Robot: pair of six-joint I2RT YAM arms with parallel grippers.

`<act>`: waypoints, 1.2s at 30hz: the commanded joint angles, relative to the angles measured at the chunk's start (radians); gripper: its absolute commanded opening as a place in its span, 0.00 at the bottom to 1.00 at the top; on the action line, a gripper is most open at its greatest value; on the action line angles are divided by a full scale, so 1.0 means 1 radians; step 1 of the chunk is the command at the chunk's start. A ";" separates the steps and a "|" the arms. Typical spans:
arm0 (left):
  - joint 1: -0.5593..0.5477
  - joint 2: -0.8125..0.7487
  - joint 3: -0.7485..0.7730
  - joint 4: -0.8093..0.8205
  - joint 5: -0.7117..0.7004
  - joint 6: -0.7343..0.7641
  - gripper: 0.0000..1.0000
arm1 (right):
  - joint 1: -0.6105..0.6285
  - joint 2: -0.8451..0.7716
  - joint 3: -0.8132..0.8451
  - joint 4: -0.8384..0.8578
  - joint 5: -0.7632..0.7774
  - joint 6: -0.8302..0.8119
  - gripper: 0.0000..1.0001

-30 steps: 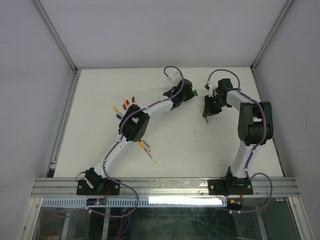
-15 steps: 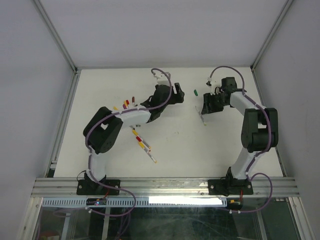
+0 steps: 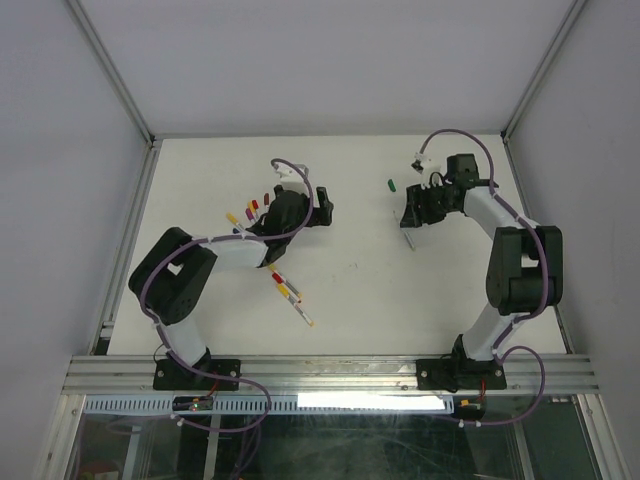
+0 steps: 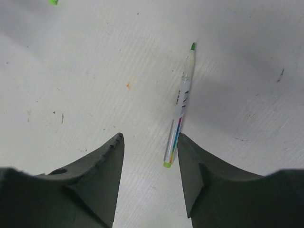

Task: Open the pen caps
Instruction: Place the pen cap at the center of the board, then pick up the pen from the center of the board.

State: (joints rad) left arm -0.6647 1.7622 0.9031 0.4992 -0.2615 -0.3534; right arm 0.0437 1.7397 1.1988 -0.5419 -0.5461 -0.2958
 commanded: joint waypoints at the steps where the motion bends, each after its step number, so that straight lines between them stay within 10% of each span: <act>1: 0.019 0.014 0.086 -0.102 -0.003 -0.046 0.81 | -0.003 -0.113 -0.015 0.046 -0.069 -0.040 0.52; 9: 0.004 0.207 0.377 -0.466 -0.203 -0.111 0.70 | -0.003 -0.102 -0.013 0.042 -0.079 -0.045 0.52; 13: -0.008 0.290 0.501 -0.575 -0.228 -0.090 0.41 | -0.003 -0.100 -0.013 0.040 -0.076 -0.046 0.52; 36: -0.018 0.441 0.686 -0.737 -0.193 -0.066 0.22 | -0.002 -0.107 -0.013 0.034 -0.100 -0.042 0.52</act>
State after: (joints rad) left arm -0.6750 2.2055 1.5631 -0.2207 -0.4709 -0.4271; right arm 0.0437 1.6634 1.1759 -0.5289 -0.6144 -0.3244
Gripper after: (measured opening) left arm 0.252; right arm 0.515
